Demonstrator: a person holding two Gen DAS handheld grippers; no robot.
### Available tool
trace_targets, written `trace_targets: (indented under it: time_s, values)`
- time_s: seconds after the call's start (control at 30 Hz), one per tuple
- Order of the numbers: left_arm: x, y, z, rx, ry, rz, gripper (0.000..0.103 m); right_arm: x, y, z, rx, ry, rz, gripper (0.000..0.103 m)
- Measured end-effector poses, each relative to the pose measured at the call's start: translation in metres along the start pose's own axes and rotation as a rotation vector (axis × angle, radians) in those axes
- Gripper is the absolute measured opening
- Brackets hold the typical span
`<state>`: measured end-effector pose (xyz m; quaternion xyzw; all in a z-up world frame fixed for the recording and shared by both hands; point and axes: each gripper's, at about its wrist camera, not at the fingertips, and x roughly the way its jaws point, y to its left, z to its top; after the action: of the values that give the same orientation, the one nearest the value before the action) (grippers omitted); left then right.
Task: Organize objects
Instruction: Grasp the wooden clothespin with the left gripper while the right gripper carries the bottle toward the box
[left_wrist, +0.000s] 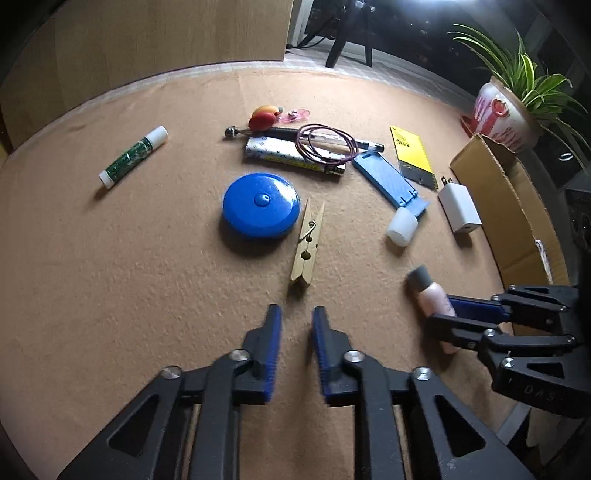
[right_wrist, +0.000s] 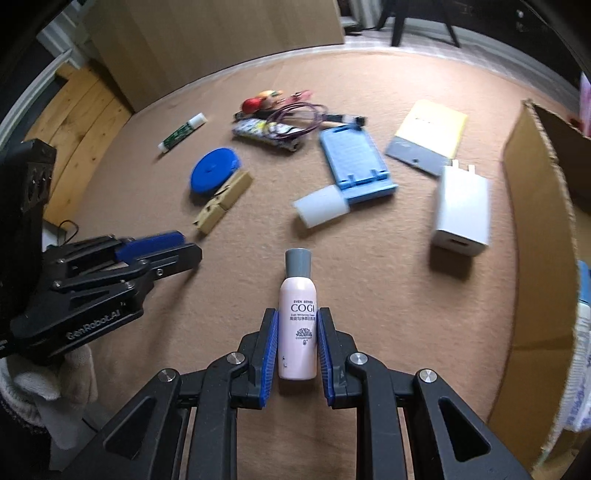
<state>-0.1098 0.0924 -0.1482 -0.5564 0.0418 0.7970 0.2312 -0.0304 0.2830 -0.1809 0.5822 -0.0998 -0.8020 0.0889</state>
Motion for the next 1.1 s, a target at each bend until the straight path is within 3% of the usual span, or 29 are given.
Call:
trace_targets:
  time_s: [0.07, 0.33, 0.37, 0.5, 0.57, 0.83, 1.1]
  values:
    - [-0.001, -0.001, 0.005, -0.004, -0.019, 0.016, 0.049, -0.001, -0.001, 0.0, 0.006, -0.009, -0.007, 0.019]
    - [0.019, -0.012, 0.036, 0.035, -0.005, 0.034, 0.049, -0.003, -0.003, -0.002, 0.015, -0.017, -0.004, 0.021]
    - [0.021, -0.015, 0.038, 0.04, -0.012, 0.043, 0.046, -0.002, -0.003, -0.003, 0.014, -0.015, -0.003, 0.021]
    - [0.022, -0.018, 0.04, 0.057, -0.007, 0.056, 0.018, 0.001, 0.003, -0.006, -0.016, -0.003, -0.02, 0.021]
    - [0.021, -0.014, 0.038, 0.044, -0.006, 0.049, 0.013, 0.001, 0.005, -0.008, -0.031, -0.008, -0.035, 0.02]
    - [0.011, -0.006, 0.024, -0.039, -0.006, -0.011, 0.013, -0.01, -0.001, -0.011, -0.013, -0.031, -0.015, 0.019]
    - [-0.014, -0.032, 0.033, -0.037, -0.066, -0.07, 0.013, -0.066, -0.033, -0.014, 0.058, -0.167, -0.015, 0.019]
